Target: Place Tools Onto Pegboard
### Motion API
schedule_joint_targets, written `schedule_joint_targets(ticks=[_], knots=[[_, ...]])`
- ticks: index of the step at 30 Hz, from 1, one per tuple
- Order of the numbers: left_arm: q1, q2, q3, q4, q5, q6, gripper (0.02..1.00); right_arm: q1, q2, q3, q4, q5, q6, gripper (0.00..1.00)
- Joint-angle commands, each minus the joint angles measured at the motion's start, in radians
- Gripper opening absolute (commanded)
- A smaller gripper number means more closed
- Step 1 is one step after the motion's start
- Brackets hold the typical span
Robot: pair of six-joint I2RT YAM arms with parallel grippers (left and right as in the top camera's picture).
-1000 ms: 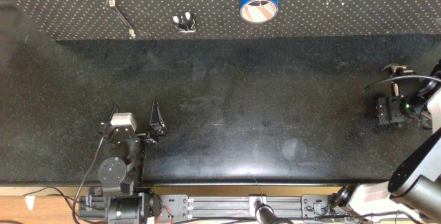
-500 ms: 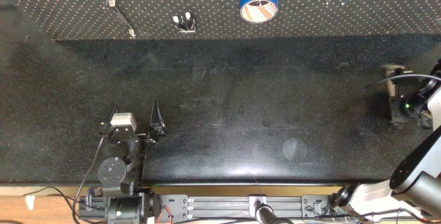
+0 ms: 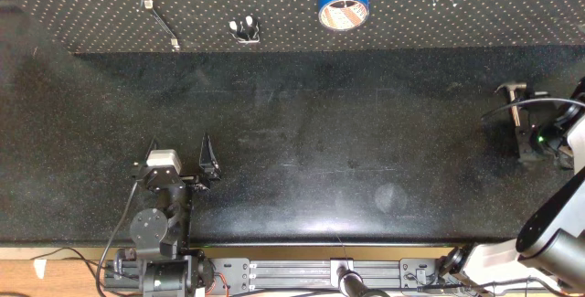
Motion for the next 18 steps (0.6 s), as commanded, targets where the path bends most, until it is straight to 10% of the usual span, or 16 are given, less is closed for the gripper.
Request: schedule_joint_targets(ticks=[1, 9, 18], knots=[[0.004, -0.010, -0.001, -0.008, 0.011, 0.009, 0.996, -0.002, -0.151, -0.024, 0.075, -0.179, 0.041, 0.075], [0.004, -0.010, -0.001, -0.008, 0.011, 0.009, 0.996, 0.029, -0.481, -0.152, 0.172, -0.398, 0.201, 0.075], [0.004, -0.010, -0.001, -0.008, 0.011, 0.009, 0.996, 0.251, -0.676, -0.182, 0.292, -0.404, 0.316, 0.075]])
